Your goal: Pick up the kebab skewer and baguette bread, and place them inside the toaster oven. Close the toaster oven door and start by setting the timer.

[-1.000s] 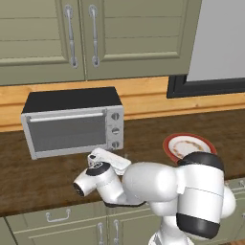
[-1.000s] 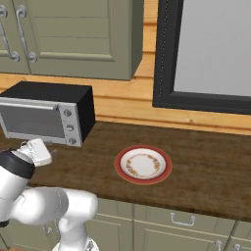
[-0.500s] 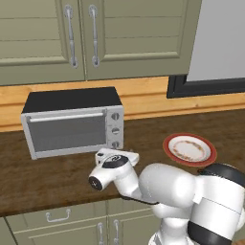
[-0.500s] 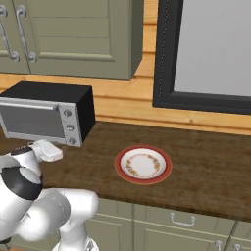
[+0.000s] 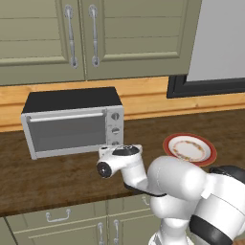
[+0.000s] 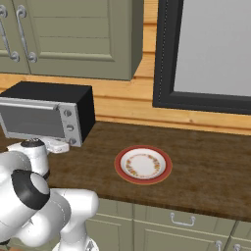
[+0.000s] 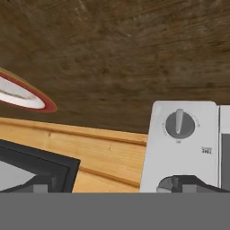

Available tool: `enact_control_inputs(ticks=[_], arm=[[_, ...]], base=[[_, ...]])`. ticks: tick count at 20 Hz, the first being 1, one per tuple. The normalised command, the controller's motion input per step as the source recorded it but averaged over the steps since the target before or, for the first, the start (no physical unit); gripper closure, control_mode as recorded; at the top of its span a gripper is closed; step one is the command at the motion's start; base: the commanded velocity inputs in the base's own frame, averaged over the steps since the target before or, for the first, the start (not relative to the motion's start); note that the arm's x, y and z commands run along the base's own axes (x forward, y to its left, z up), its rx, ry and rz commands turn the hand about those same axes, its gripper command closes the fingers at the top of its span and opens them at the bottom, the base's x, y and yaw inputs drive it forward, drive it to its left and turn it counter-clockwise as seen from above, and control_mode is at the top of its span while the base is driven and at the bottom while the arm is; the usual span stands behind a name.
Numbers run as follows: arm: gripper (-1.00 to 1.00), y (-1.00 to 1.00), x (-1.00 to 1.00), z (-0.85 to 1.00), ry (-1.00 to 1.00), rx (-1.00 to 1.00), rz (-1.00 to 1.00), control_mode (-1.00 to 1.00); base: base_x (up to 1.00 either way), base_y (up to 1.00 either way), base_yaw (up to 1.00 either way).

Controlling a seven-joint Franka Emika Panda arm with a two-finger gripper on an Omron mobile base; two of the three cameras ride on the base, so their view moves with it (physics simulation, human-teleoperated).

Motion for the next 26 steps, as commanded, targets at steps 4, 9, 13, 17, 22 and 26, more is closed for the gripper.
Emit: enact_control_inputs(ticks=[4, 9, 13, 17, 22, 26], arm=[[-1.00, 0.00, 0.00, -0.29, 0.00, 0.00, 0.08, -1.00], [-1.00, 0.00, 0.12, -0.20, 0.00, 0.00, 0.07, -1.00], [-1.00, 0.00, 0.14, -0.02, -0.01, 0.00, 0.06, -1.00], [-1.00, 0.00, 0.16, 0.00, 0.00, 0.00, 0.05, -1.00], [-1.00, 0.00, 0.16, -0.01, -0.03, 0.00, 0.05, -1.00], [-1.00, 0.00, 0.18, -0.08, 0.00, 0.00, 0.02, -1.00]], base=[[0.00, 0.00, 0.00], [0.00, 0.00, 0.00], [0.00, 0.00, 0.00], [0.00, 0.00, 0.00], [0.00, 0.00, 0.00], [0.00, 0.00, 0.00]])
